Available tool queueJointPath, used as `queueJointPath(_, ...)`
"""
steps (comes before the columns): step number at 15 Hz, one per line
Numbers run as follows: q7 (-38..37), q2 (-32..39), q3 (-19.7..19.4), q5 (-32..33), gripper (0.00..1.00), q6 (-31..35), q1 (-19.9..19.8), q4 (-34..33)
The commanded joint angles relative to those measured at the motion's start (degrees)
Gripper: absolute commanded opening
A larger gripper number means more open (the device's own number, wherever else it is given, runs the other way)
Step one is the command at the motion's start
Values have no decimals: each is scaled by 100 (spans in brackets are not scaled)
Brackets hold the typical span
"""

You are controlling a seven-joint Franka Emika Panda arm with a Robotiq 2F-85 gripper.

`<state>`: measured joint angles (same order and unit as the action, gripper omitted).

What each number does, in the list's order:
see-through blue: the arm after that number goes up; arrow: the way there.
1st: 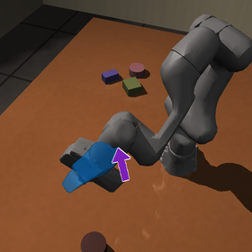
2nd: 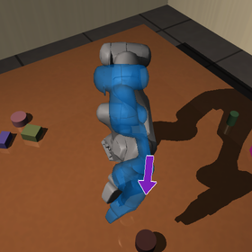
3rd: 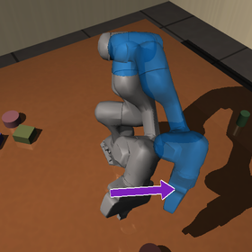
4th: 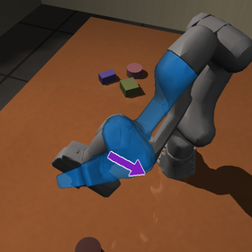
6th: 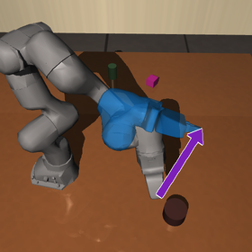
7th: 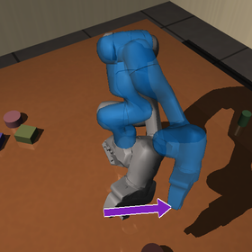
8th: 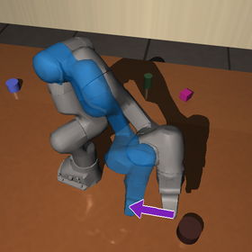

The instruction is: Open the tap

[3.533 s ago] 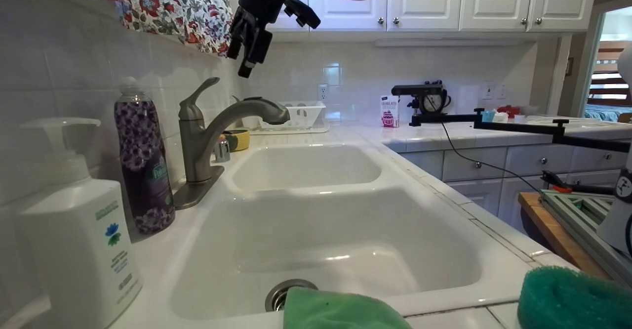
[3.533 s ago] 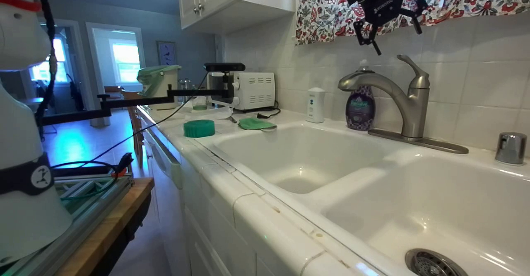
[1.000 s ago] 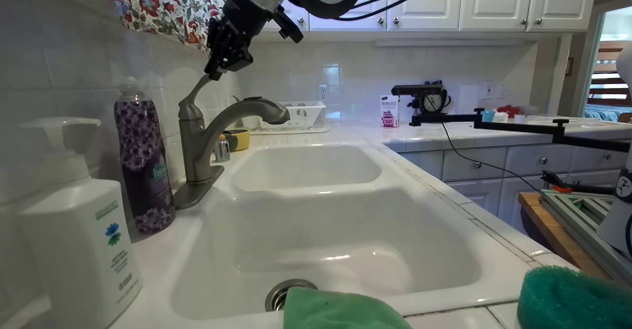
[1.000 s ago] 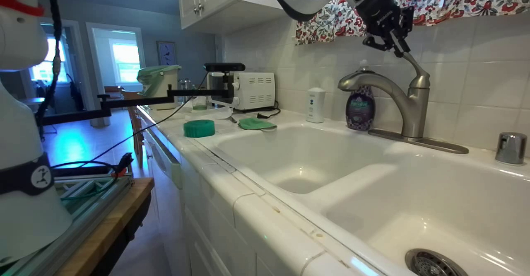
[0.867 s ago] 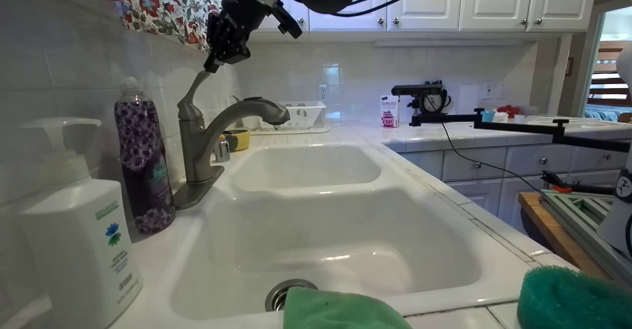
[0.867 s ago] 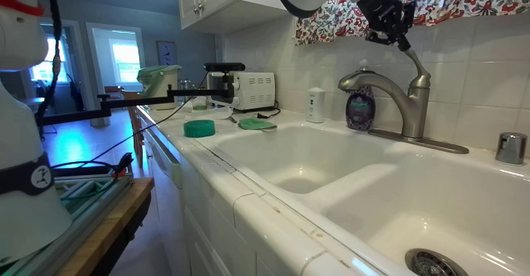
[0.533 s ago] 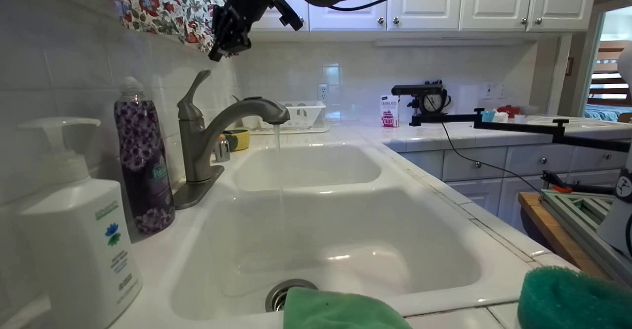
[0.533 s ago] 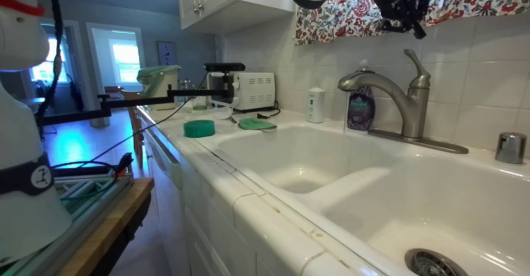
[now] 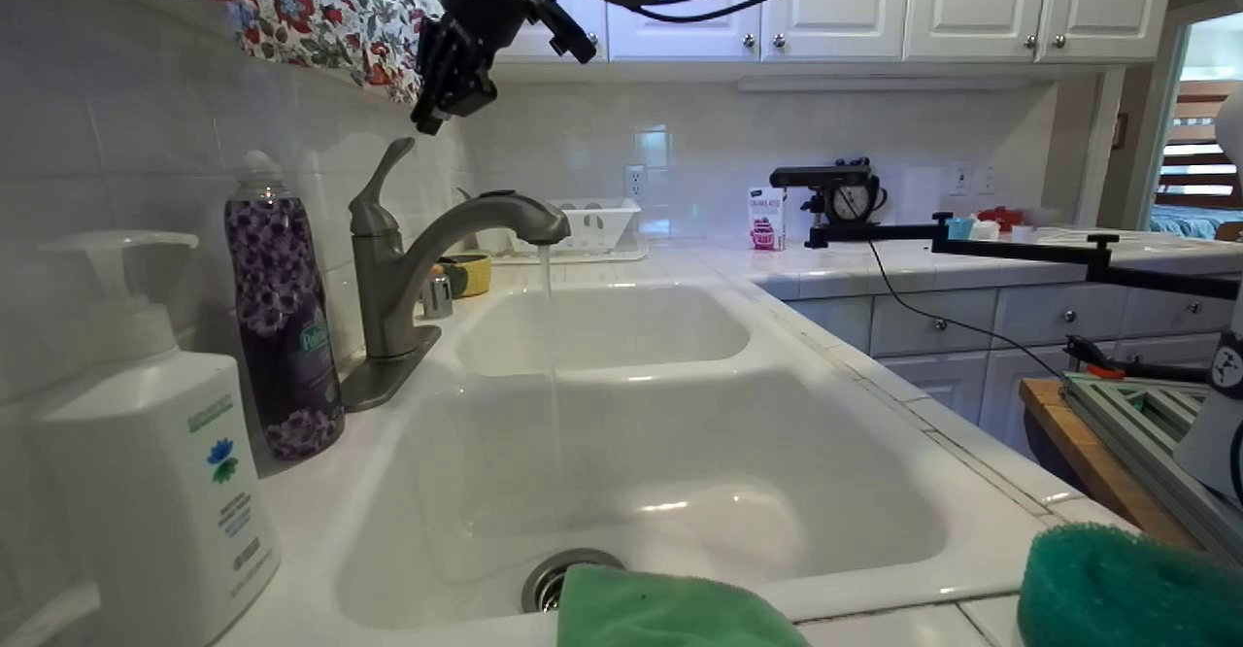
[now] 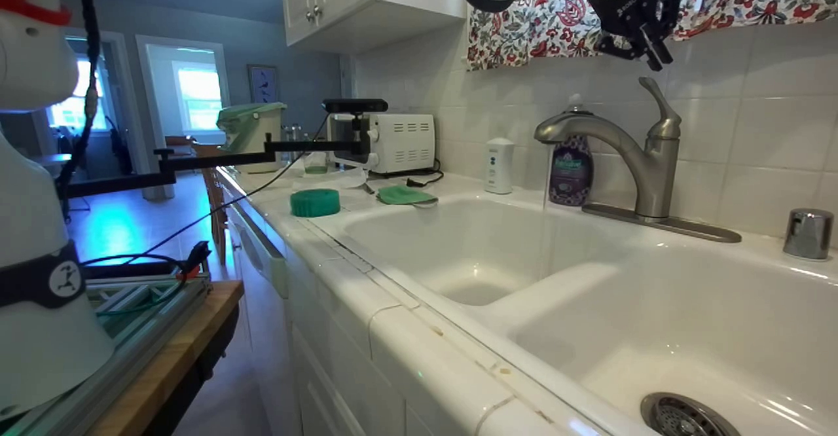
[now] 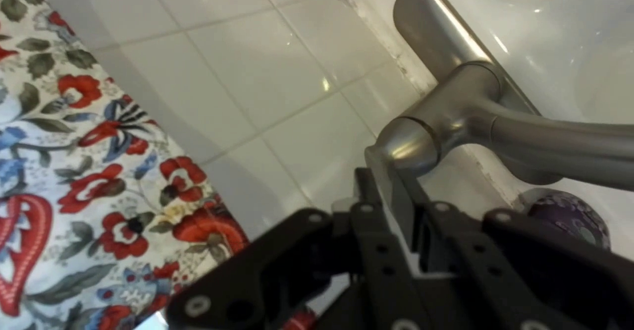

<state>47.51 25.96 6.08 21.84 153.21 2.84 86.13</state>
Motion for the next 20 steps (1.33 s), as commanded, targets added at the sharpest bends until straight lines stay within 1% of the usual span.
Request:
queueJointPath(1,22,-37,65,-267,48,-727,88,-286)
queueJointPath(6,-200,-305,-22,-175,84,-1848,275,-498)
queueJointPath(8,-235,-393,83,-467,99,-2489,246,-570)
queueJointPath(10,-403,-438,172,-909,100,-3118,223,-659)
queueJointPath(13,-989,-506,193,-1360,100,-3666,232,-750)
queueJointPath(16,-1674,-515,160,-1645,100,-4064,229,-897)
queueJointPath(18,-2266,-551,106,-1620,100,-4294,278,-955)
queueJointPath(19,-1807,-564,167,-1479,100,-4042,233,-832)
queueJointPath(20,-1868,-571,165,-1477,100,-4074,236,-844)
